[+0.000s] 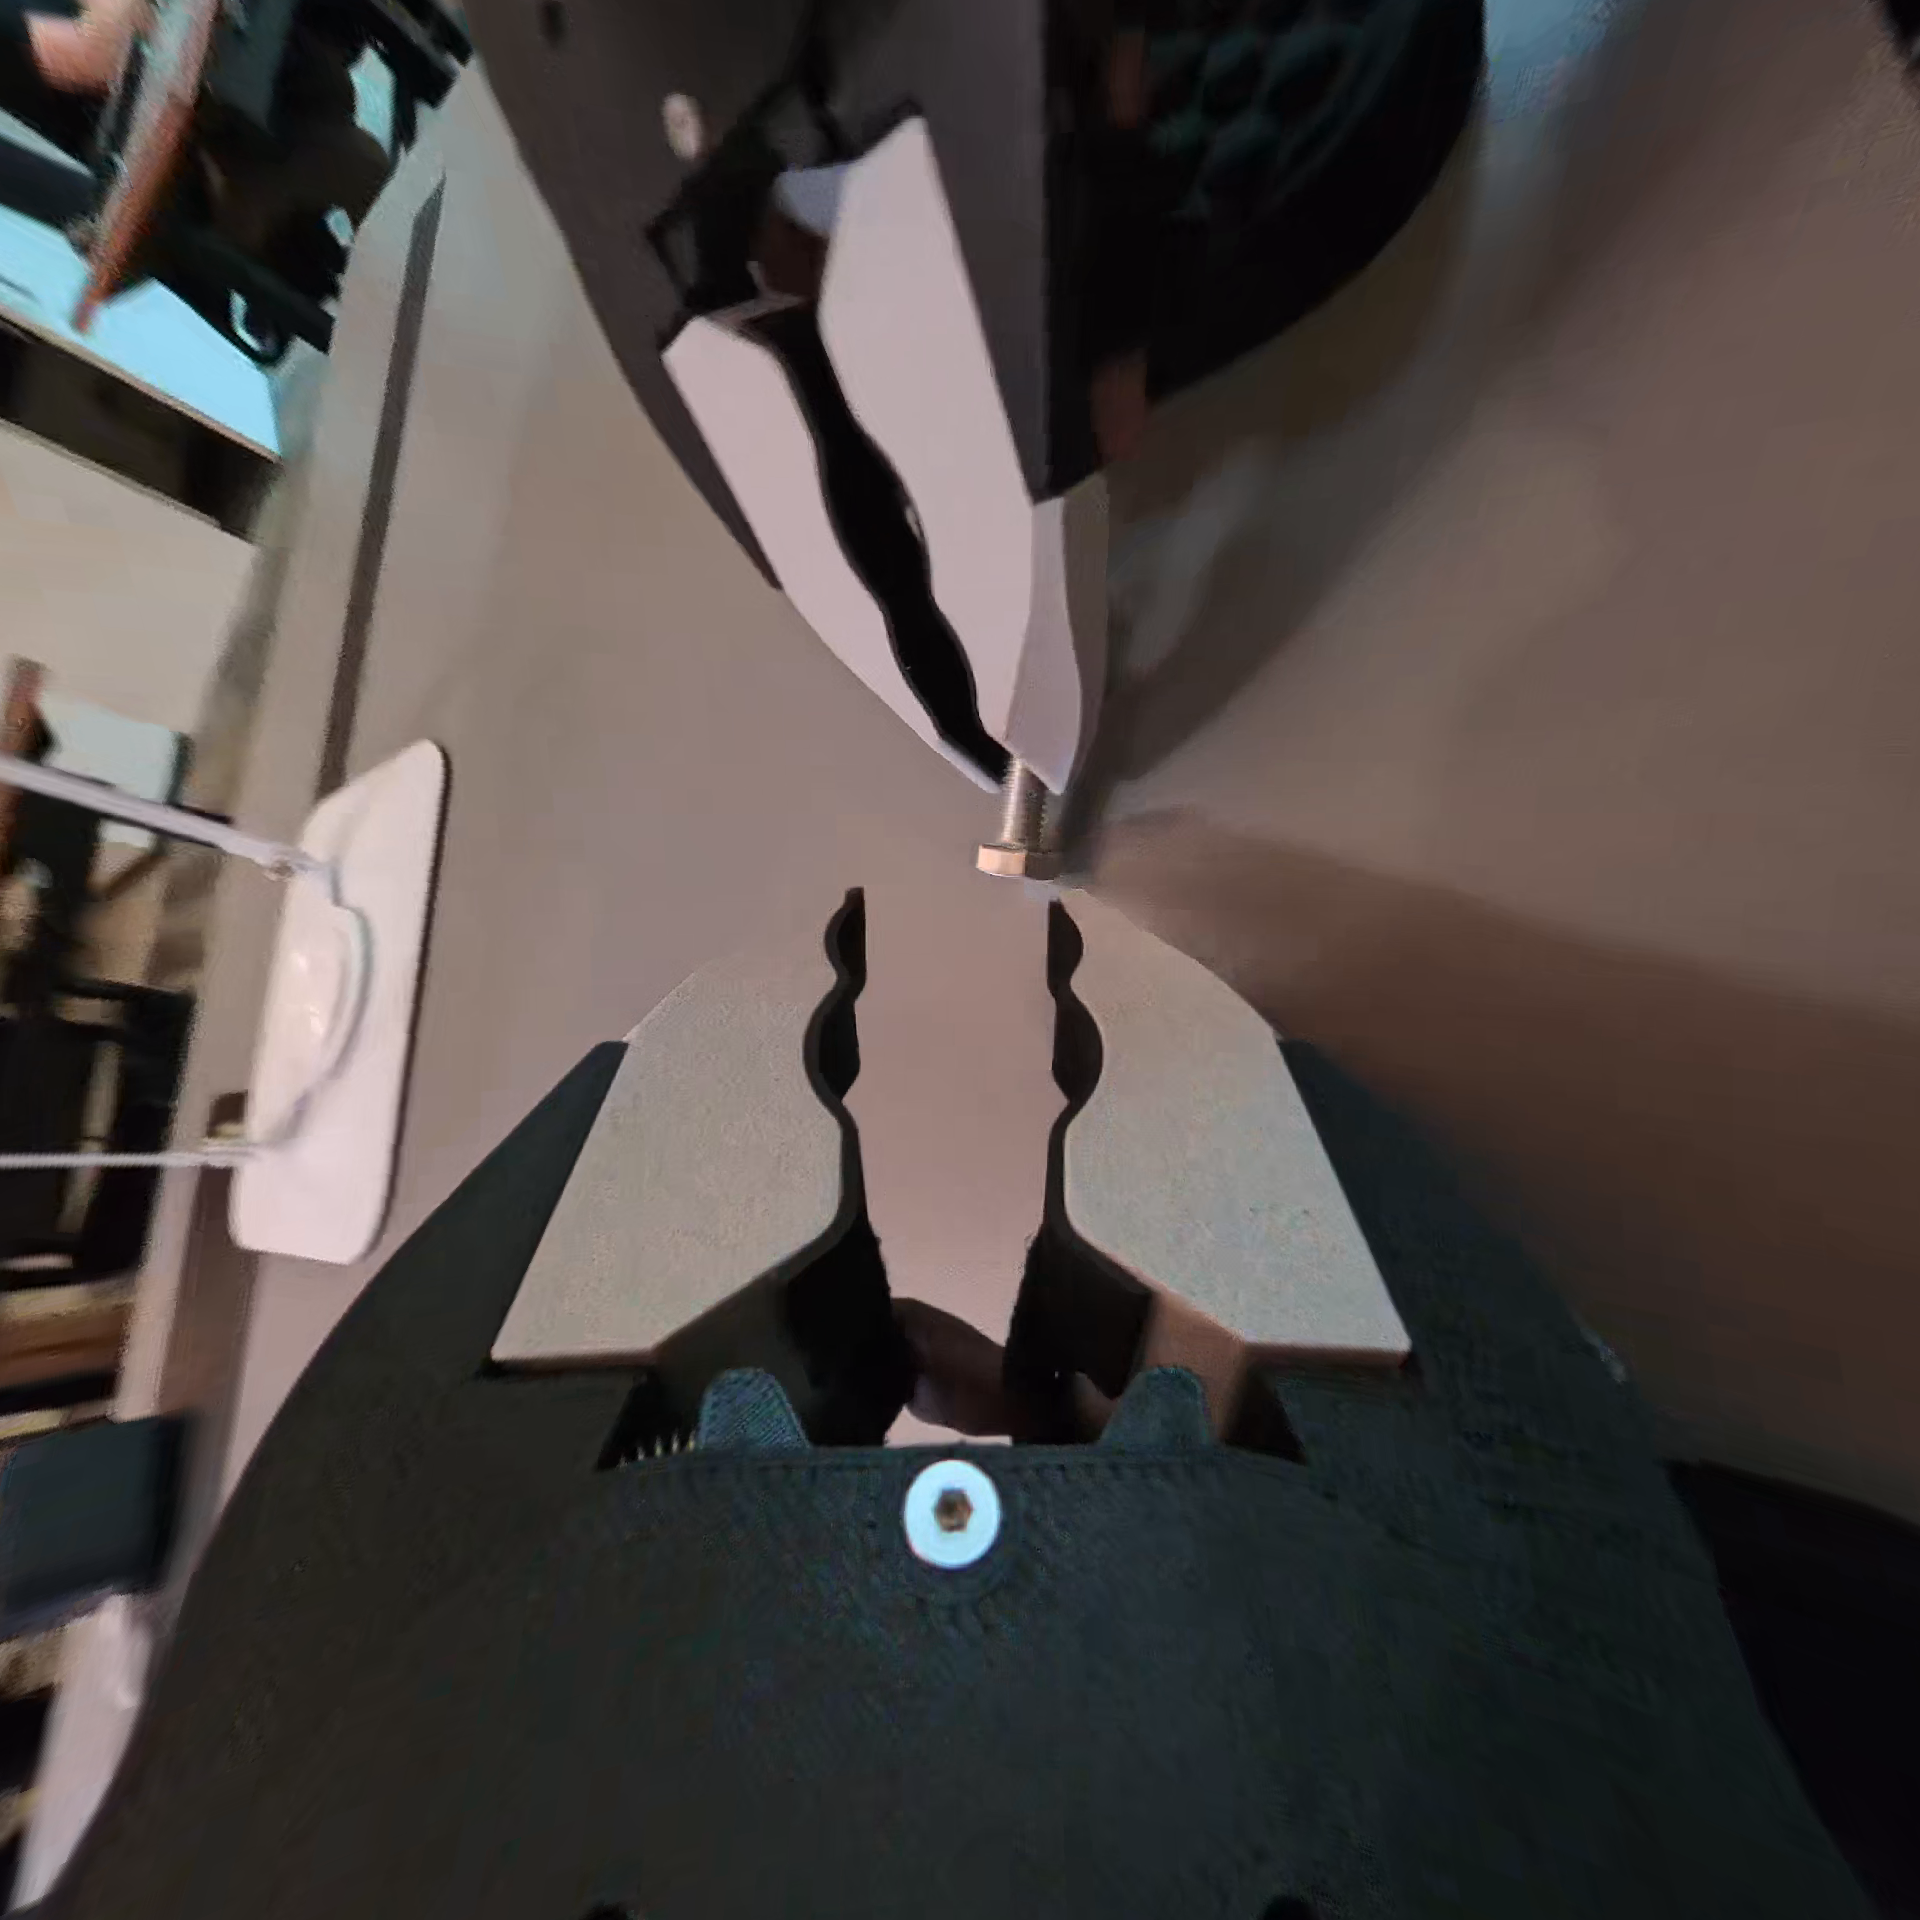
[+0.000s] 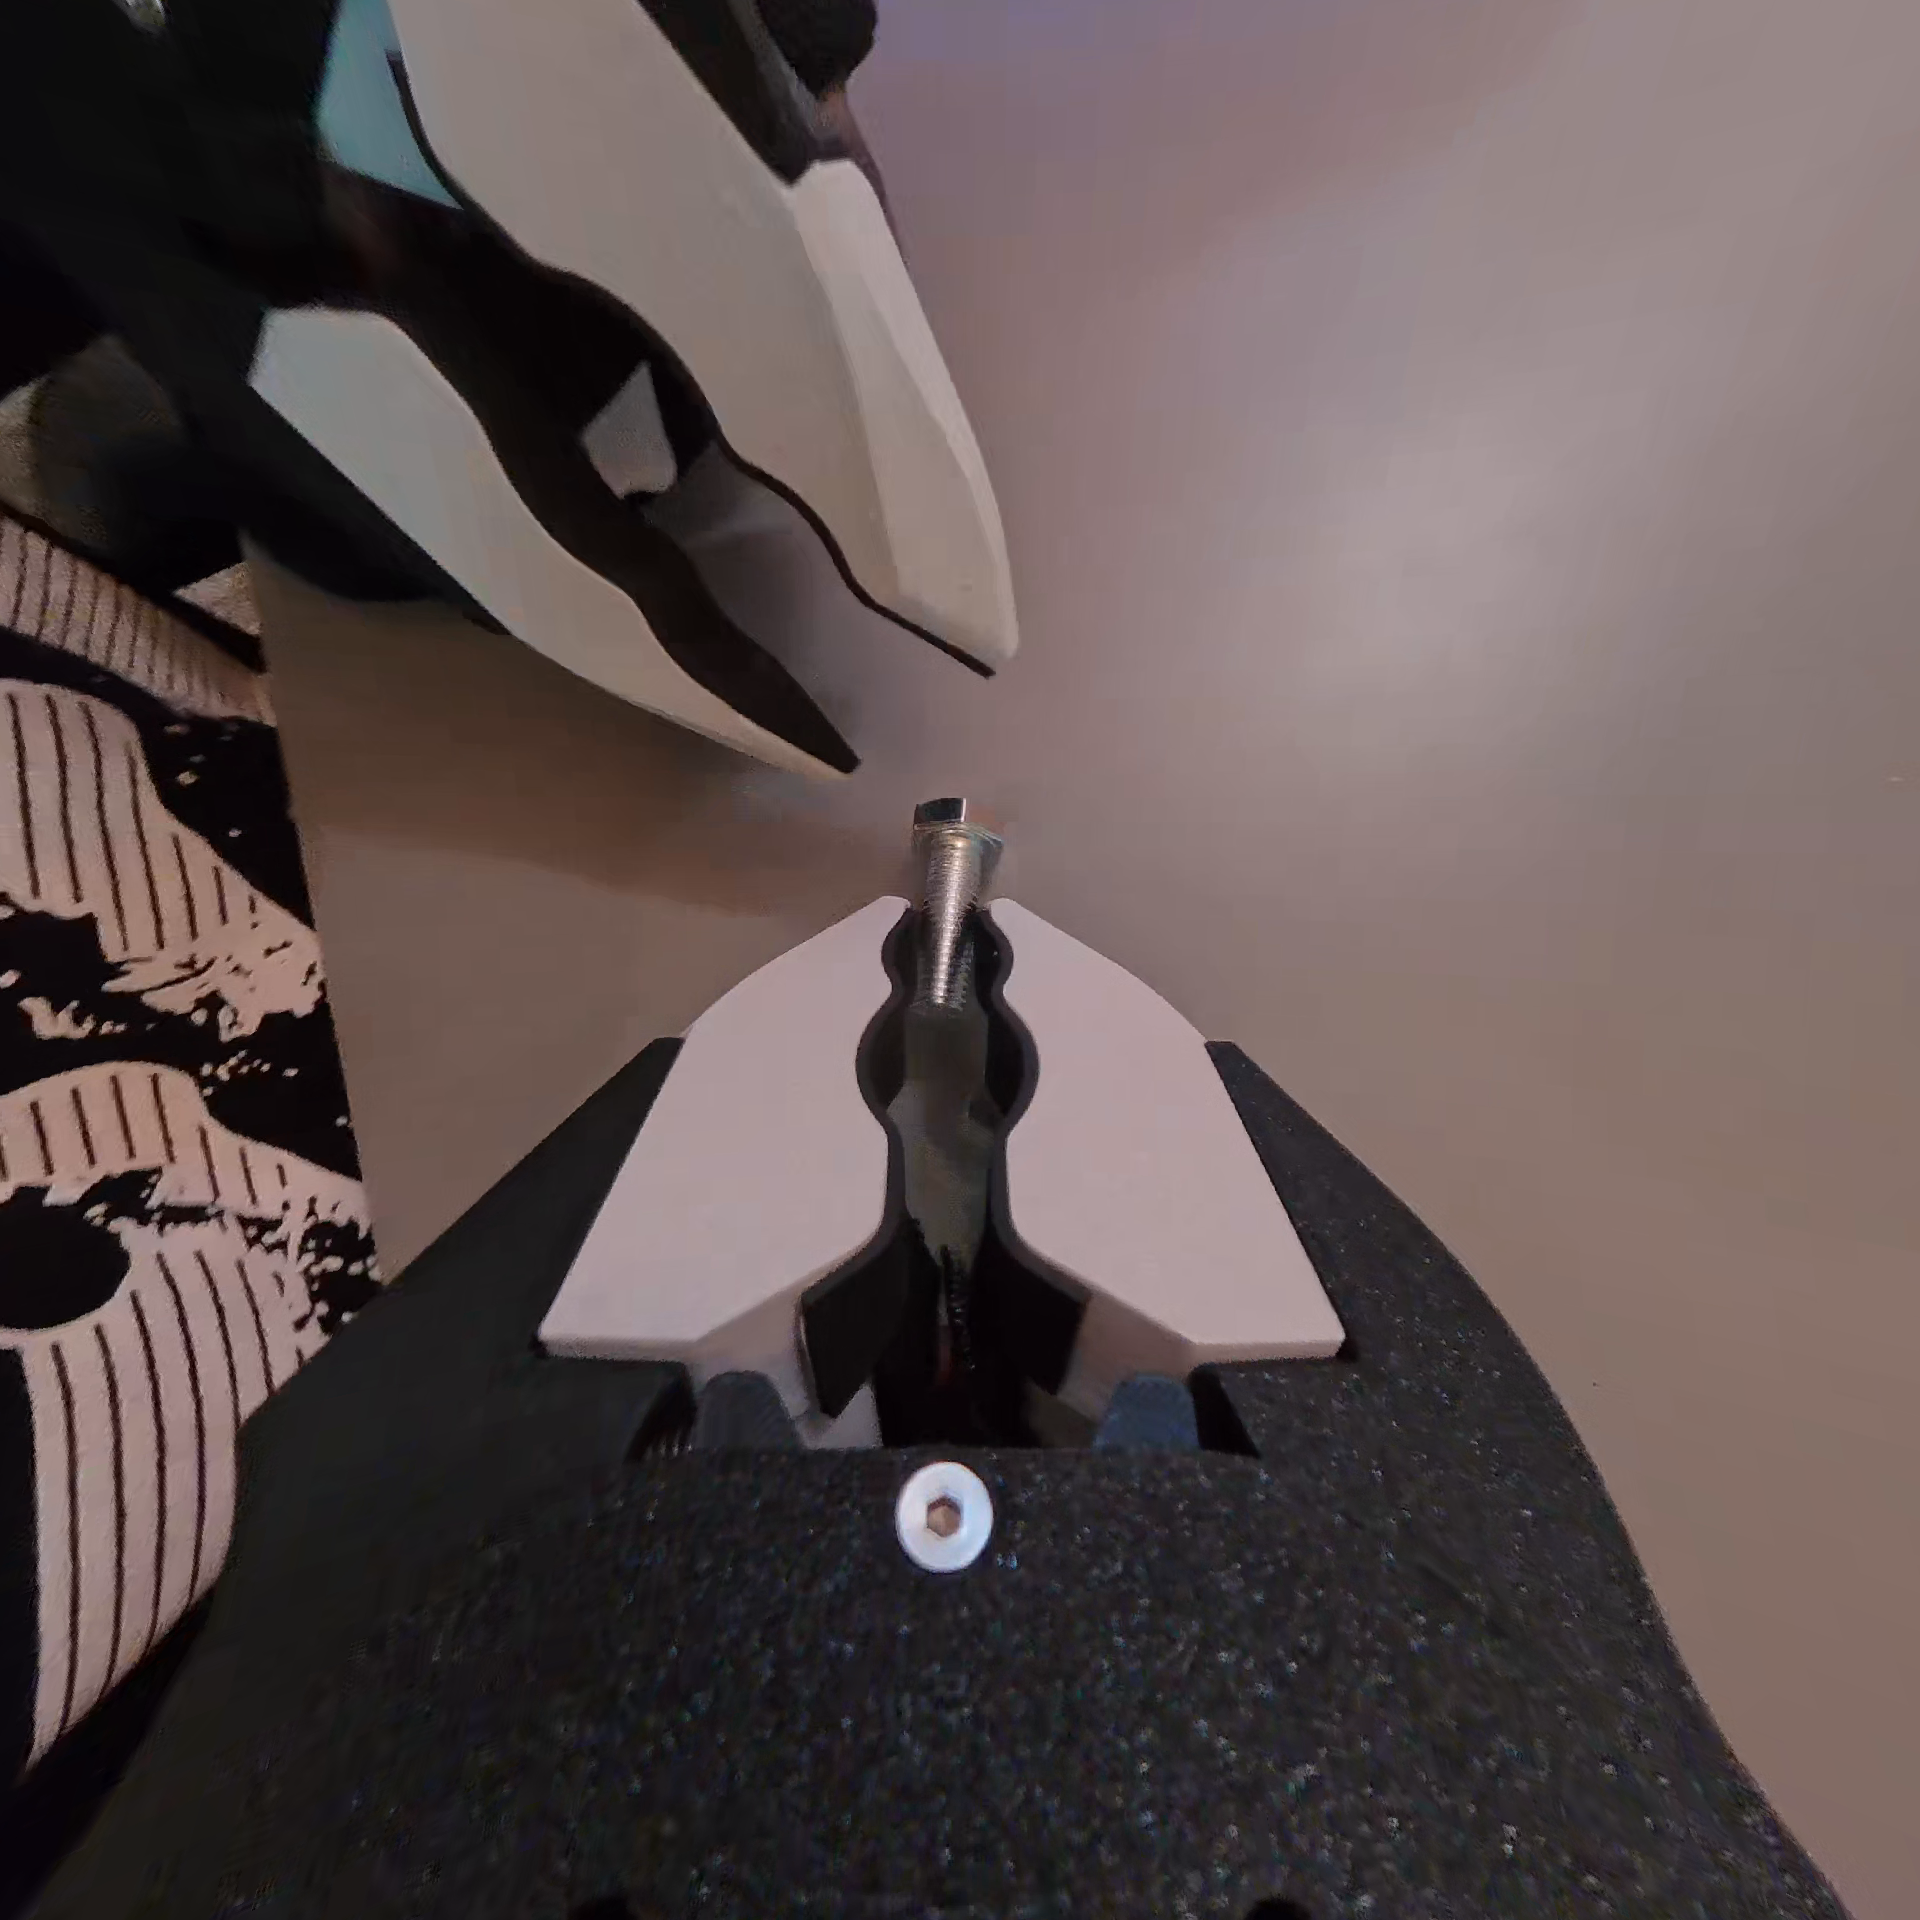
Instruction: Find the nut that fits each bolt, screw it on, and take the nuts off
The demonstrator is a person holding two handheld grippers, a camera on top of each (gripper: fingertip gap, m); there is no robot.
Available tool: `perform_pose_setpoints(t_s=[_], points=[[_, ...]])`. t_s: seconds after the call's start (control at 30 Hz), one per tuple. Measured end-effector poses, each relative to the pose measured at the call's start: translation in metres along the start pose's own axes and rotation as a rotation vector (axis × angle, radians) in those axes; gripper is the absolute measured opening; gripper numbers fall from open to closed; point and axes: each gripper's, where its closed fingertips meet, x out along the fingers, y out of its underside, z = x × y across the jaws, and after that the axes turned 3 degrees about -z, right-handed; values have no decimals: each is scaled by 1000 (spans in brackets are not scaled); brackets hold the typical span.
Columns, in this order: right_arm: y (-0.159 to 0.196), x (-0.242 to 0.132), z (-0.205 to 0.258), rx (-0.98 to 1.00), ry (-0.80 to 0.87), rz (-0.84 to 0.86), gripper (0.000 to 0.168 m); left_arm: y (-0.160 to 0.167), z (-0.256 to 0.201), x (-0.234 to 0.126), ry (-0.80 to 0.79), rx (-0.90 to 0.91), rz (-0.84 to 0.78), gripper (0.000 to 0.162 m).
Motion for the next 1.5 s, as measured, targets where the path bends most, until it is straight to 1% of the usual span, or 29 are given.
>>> perform_pose_setpoints(t_s=[0.1,0.2,0.27,0.37,0.5,0.6,0.67,0.77,0.83,0.87,1.1,1.33,1.5], points=[[-1,-3,0,-5,-32,-3,10,0,-1,8,-16,82,36,36],[-9,-8,1,11,-62,-61,10,-3,-7,11,20,23,28,37],[-15,-11,6,17,-99,-105,10,-3,-4,12,6,-22,32,36],[-19,-13,10,21,-125,-122,10,-3,-5,14,2,-8,49,30],[-18,-13,10,17,-123,-104,10,-5,-6,15,-15,32,57,25],[-18,-13,10,21,-122,-100,10,-5,-4,16,-36,52,75,25],[-18,-13,10,24,-118,-94,10,-4,-3,17,-50,71,98,20],[-18,-13,10,34,-112,-93,10,-1,-1,18,-68,72,142,20],[-20,-14,9,44,-97,-94,10,6,4,19,-107,82,196,27],[-21,-14,9,43,-82,-88,10,8,5,19,-121,92,221,28],[-23,-11,7,62,-44,-73,10,6,7,20,-165,94,254,20],[-25,-15,9,61,-44,-80,10,12,12,20,-195,112,300,22],[-24,-14,10,58,-44,-79,10,12,11,21,-197,134,313,18]])
